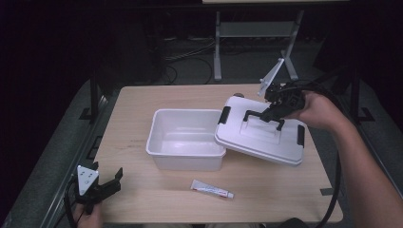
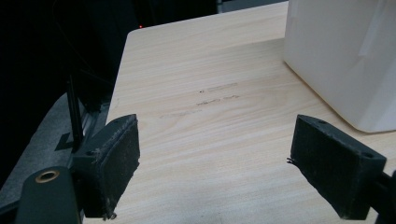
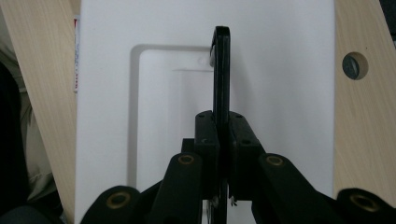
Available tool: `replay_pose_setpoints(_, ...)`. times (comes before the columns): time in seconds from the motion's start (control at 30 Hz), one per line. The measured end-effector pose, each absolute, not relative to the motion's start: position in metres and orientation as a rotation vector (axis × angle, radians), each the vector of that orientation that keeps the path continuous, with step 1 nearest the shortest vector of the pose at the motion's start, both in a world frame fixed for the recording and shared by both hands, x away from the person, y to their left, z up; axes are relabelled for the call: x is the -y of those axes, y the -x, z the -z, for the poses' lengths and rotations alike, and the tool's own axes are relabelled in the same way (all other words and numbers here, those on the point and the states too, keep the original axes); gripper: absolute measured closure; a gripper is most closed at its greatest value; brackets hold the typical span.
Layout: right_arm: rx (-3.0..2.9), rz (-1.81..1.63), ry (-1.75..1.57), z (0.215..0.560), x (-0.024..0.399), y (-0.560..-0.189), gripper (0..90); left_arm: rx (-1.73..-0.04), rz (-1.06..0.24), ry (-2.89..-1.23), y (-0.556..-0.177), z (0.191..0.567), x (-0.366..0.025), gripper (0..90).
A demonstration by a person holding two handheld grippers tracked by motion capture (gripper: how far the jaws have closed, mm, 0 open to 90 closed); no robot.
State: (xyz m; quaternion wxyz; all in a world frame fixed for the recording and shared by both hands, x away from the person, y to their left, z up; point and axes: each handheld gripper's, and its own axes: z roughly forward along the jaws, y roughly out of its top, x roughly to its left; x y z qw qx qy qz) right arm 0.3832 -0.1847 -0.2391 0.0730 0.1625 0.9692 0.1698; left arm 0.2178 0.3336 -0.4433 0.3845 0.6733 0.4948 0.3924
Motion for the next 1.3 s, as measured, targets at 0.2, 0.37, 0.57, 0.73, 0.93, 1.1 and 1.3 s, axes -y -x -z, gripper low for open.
replay_pose_setpoints(0.2,-2.905,-0.51,-0.513,0.242,0.196,-0.381,84.1,-1.261,-1.003,-1.715,-0.218,0.443,-0.334,15.0)
replay_pose_setpoints(0.37,-2.904,-0.505,-0.539,0.247,0.206,-0.379,84.1,-1.261,-1.005,-1.713,-0.218,0.443,-0.334,15.0)
replay_pose_setpoints(0.57,-2.907,-0.503,-0.565,0.253,0.215,-0.378,84.1,-1.263,-1.004,-1.712,-0.217,0.443,-0.333,15.0)
replay_pose_setpoints(0.73,-2.914,-0.5,-0.581,0.26,0.222,-0.377,84.1,-1.263,-1.006,-1.713,-0.217,0.443,-0.333,15.0)
replay_pose_setpoints(0.93,-2.914,-0.503,-0.611,0.268,0.232,-0.375,84.1,-1.261,-1.007,-1.715,-0.217,0.443,-0.333,15.0)
replay_pose_setpoints(1.1,-2.919,-0.506,-0.63,0.276,0.238,-0.374,84.1,-1.26,-1.008,-1.717,-0.218,0.443,-0.333,15.0)
replay_pose_setpoints(1.3,-2.933,-0.512,-0.649,0.292,0.243,-0.374,84.1,-1.26,-1.008,-1.719,-0.217,0.443,-0.333,15.0)
